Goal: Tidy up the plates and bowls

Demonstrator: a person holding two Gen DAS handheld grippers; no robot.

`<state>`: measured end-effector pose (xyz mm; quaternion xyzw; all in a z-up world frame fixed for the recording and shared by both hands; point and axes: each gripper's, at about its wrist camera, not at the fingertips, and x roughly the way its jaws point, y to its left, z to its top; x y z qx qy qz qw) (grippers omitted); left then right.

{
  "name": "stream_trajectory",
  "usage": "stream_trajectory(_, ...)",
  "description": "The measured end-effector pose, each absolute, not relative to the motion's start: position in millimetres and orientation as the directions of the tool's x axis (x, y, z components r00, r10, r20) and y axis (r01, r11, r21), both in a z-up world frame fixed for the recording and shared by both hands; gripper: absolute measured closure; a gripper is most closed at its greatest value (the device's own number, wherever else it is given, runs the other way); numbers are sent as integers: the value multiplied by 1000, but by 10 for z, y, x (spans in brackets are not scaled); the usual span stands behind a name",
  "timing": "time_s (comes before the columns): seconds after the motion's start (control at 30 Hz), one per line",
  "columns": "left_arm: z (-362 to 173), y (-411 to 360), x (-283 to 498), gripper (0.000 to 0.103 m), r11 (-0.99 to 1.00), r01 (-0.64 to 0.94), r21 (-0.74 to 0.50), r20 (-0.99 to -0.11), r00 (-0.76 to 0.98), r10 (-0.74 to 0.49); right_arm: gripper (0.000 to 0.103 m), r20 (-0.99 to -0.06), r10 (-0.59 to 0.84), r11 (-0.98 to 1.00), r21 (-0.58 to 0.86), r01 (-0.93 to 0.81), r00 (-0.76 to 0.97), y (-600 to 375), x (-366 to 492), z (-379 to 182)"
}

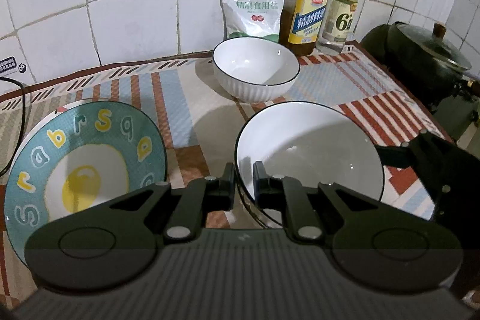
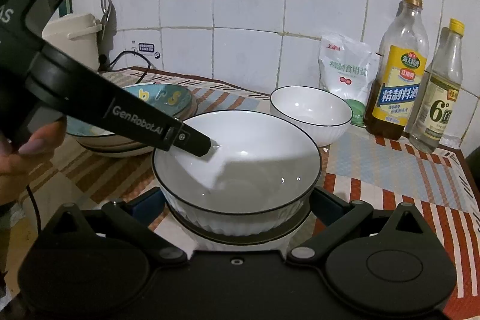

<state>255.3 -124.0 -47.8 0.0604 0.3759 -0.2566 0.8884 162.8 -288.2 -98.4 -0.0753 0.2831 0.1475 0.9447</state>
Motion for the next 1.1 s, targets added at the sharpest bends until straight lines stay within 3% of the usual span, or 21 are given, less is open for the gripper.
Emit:
stream_trajectory(0.33, -397, -1206, 2500, 85, 853, 510, -113, -681, 586, -440, 0, -572, 214, 952, -58, -300, 792, -2890, 1606, -970)
stream_trajectory(0.63, -171, -1089, 2384, 73, 836, 525, -159, -659, 574, -486, 0, -468, 209, 936, -158, -314, 859, -2822, 1266, -775)
stream_trajectory(0.77, -58, -1039, 2408, 71, 816, 539, -209, -653, 544, -527, 0, -432, 247, 949, -74, -307, 867, -3001, 1195, -624)
stream_trajectory(0.9, 44, -1035, 2507, 63, 793, 550, -261, -646, 511, -567, 0, -422, 315, 947, 80, -311, 850, -3316, 1284, -459)
stream_trajectory(1.03, 62, -1044, 2711, 62, 790, 528, -312, -640, 498, -586, 0, -433, 356, 932, 223, -284, 828, -3599, 1521, -362)
stream_trajectory(1.1, 26, -1050, 2869, 62, 789, 505, -351, -644, 481, -594, 5, -443, 366, 921, 297, -251, 819, -3735, 1702, -353)
